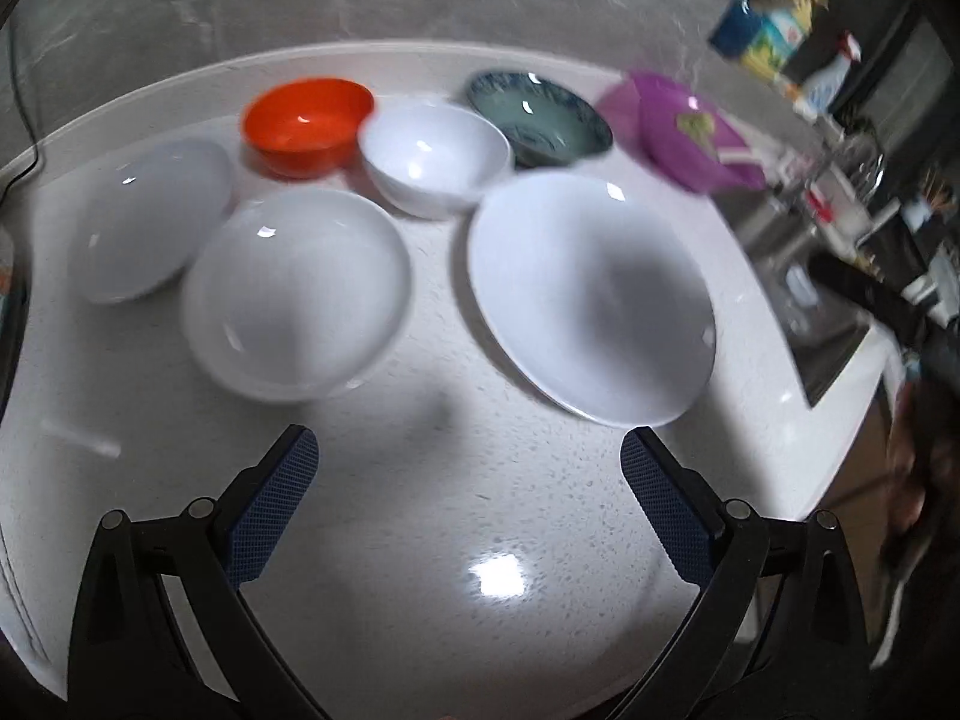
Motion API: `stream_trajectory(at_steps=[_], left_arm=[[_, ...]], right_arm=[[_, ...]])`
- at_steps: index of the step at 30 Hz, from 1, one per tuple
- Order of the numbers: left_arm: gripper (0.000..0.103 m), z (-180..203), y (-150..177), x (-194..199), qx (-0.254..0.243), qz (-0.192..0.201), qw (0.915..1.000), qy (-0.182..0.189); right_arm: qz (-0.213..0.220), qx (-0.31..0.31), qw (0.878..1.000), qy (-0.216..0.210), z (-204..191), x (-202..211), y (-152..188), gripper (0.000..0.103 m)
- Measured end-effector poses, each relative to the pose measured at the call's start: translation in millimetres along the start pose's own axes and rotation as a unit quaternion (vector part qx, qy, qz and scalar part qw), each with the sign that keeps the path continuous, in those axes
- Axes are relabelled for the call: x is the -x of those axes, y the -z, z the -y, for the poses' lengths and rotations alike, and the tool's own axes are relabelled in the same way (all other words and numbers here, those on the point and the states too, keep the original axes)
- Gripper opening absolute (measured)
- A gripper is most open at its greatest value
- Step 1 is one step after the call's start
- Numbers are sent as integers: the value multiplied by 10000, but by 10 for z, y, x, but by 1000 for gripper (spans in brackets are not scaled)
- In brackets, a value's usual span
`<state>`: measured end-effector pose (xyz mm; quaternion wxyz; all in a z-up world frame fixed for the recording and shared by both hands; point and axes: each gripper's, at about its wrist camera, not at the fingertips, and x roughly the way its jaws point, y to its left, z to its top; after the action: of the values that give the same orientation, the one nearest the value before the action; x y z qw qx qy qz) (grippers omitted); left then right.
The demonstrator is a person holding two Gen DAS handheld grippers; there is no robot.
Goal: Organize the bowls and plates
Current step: 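Grasp the rim of the large white plate with the right tool while the left tool grasps it too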
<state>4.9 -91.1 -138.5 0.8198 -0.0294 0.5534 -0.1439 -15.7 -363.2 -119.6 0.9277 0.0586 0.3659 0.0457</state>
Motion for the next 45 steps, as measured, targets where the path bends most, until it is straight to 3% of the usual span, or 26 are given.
stream_trajectory(at_steps=[3,5,8,12,15,20,23,26,33,37,40,41,45], left_arm=[[101,75,-61,-274,821,-389,9958,-100],[101,71,-130,-395,1258,-235,9917,-83],[100,80,-185,-556,1531,-142,9880,-105],[89,111,-268,-750,1586,-177,9870,-194],[82,113,-321,-918,1664,-215,9858,-51],[79,86,-482,-1178,1573,-198,9867,356],[77,72,-558,-1282,1525,-289,9870,418],[76,67,-674,-1396,1444,-385,9880,396],[76,66,-790,-1442,1340,-478,9885,507],[75,87,-856,-1463,1285,-523,9890,518],[60,105,-863,-1446,1184,-547,9901,520],[48,133,-882,-1463,1108,-582,9907,537],[41,133,-923,-1494,1073,-593,9913,478]], right_arm=[[-216,186,9985,-462,434,-234,-54,85],[-521,232,9948,-840,642,-413,-63,85],[-1140,100,9851,-1284,934,-775,-104,85],[-1206,-267,9757,-1811,1215,-1047,-197,78],[-1215,-660,9648,-2237,1363,-1220,-278,74],[-1497,-571,9513,-2632,1362,-1483,-317,62],[-1820,-524,9419,-2773,1345,-1631,-319,56],[-1974,-349,9403,-2751,1323,-1702,-315,55],[-2082,-248,9336,-2905,1286,-1796,-355,53],[-2245,-27,9290,-2941,1201,-1825,-354,44],[-2386,23,9237,-2997,1139,-1845,-352,41],[-2435,22,9211,-3036,1126,-1857,-352,40],[-2539,-113,9175,-3059,1147,-1881,-365,38]])
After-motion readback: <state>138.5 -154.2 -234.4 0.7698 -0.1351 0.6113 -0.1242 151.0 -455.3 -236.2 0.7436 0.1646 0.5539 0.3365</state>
